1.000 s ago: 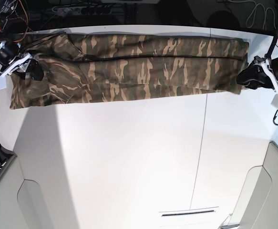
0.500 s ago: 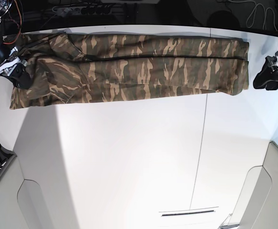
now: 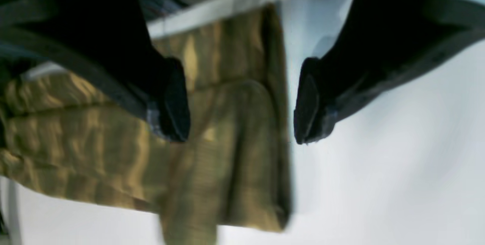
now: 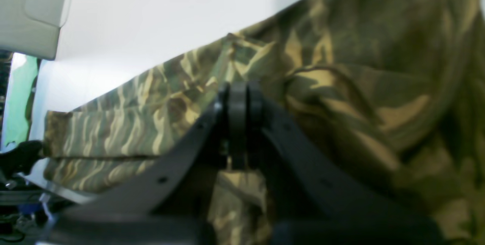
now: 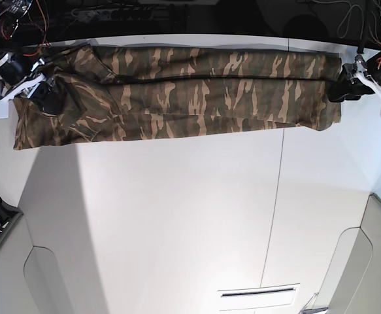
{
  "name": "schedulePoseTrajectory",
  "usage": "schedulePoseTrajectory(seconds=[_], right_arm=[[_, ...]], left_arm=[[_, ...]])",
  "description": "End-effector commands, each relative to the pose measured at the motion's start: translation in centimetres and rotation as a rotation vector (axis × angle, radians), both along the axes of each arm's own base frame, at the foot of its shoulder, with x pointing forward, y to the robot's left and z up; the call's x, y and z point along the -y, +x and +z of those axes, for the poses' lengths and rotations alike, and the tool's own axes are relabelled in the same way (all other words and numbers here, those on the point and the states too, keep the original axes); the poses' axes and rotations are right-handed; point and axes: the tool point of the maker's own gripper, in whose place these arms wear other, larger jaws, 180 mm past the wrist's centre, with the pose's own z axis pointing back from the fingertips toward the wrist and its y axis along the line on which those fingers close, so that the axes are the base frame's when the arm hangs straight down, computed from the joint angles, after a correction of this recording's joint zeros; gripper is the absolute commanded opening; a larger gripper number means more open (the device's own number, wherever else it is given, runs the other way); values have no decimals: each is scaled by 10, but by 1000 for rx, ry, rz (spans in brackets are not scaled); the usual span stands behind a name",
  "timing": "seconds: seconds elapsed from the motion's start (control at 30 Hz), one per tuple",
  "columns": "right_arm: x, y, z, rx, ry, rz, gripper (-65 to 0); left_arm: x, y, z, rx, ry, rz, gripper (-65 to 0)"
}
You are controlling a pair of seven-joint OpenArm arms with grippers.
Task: Fold the T-shirt properly
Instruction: 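Release and regrasp the folded strip ends with both grippers, then fold the strip end held by the left gripper toward the right gripper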
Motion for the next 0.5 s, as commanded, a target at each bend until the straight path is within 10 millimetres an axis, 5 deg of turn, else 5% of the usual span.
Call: schedulePoseTrajectory(seconds=[0.0,0.33,0.47], right_arm=[[1,5,6,33,1,5,-650],[-7,1,-10,-10,43,15,-650],[-7,1,-9,-10,43,15,-650]], left_arm=[[-2,5,5,17,5,-13,-194],[52,-10,-27,-93,-66,-165,-226],[56,-8,-27,-88,-76,-171,-524]])
